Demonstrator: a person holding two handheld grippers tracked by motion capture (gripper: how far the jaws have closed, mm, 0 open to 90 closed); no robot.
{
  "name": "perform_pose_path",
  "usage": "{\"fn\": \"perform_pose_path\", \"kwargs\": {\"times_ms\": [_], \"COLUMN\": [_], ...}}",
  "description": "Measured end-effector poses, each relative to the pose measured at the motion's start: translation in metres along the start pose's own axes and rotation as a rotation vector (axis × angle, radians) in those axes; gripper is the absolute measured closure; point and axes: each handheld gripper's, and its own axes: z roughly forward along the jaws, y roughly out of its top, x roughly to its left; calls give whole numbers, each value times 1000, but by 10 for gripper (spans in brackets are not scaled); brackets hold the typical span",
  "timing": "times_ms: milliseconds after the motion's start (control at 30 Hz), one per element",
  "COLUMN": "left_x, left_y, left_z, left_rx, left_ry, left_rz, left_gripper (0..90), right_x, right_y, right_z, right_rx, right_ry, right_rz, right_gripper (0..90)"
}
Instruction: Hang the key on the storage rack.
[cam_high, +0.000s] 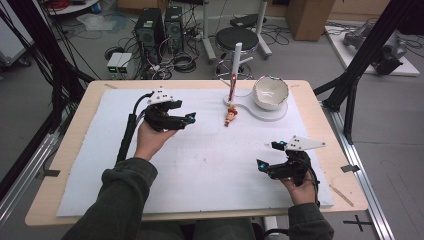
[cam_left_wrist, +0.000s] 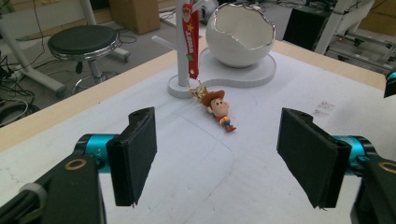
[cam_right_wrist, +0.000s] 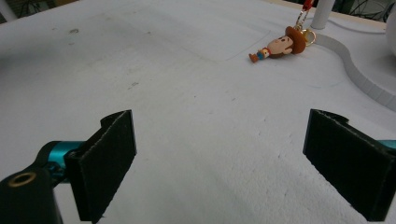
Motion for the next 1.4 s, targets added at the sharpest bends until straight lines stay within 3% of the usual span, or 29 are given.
{"fn": "perform_pose_path", "kwargs": {"times_ms": [433, 733, 1400], "left_x": [-3, -2, 1], "left_y": [-9, -16, -38], "left_z": [-14, -24, -53], "left_rx": [10, 23, 0], "left_ry": [4, 10, 23], "left_rz": [0, 2, -23], "left_gripper": [207, 206, 205], "right_x": [0, 0, 0], "right_y": [0, 0, 0], "right_z": [1, 2, 4], "right_rx": [4, 7, 22], "right_ry": [-2, -5, -8], "right_rz": [-3, -3, -10], "right_gripper": [84, 85, 84]}}
